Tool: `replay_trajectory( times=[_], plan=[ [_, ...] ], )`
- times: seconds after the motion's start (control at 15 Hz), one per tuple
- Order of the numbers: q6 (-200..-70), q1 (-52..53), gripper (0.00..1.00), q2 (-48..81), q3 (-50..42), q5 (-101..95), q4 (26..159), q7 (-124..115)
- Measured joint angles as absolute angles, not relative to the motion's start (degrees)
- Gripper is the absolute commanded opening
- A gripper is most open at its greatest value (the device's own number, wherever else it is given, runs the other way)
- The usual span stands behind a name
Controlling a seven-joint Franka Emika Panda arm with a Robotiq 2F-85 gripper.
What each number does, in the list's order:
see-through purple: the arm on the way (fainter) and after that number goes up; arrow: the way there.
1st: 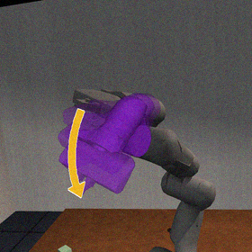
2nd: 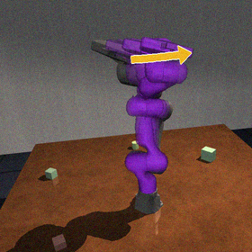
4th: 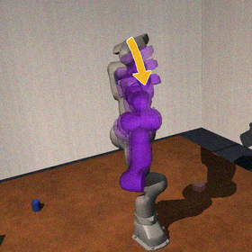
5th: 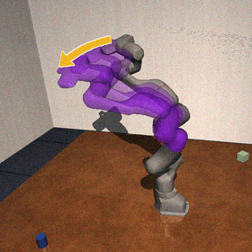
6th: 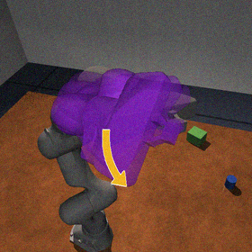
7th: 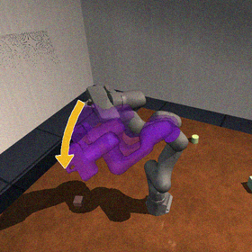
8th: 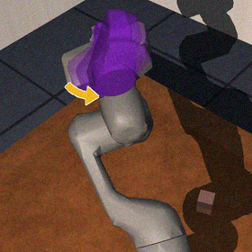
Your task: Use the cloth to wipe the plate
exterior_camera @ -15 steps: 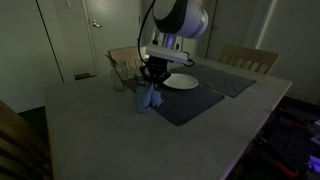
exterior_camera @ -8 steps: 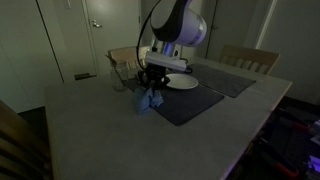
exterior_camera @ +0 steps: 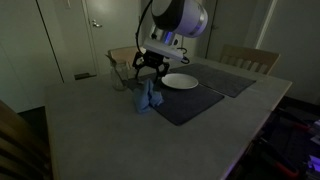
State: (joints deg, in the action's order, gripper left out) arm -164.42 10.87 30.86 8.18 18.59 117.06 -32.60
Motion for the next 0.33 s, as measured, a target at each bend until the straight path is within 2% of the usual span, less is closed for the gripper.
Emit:
replay_trajectory(
  times=[0.33],
  plan=[
    [-164.29, 8.45, 1.0, 27.42, 11.65, 23.96, 117.24, -28.65]
  ],
)
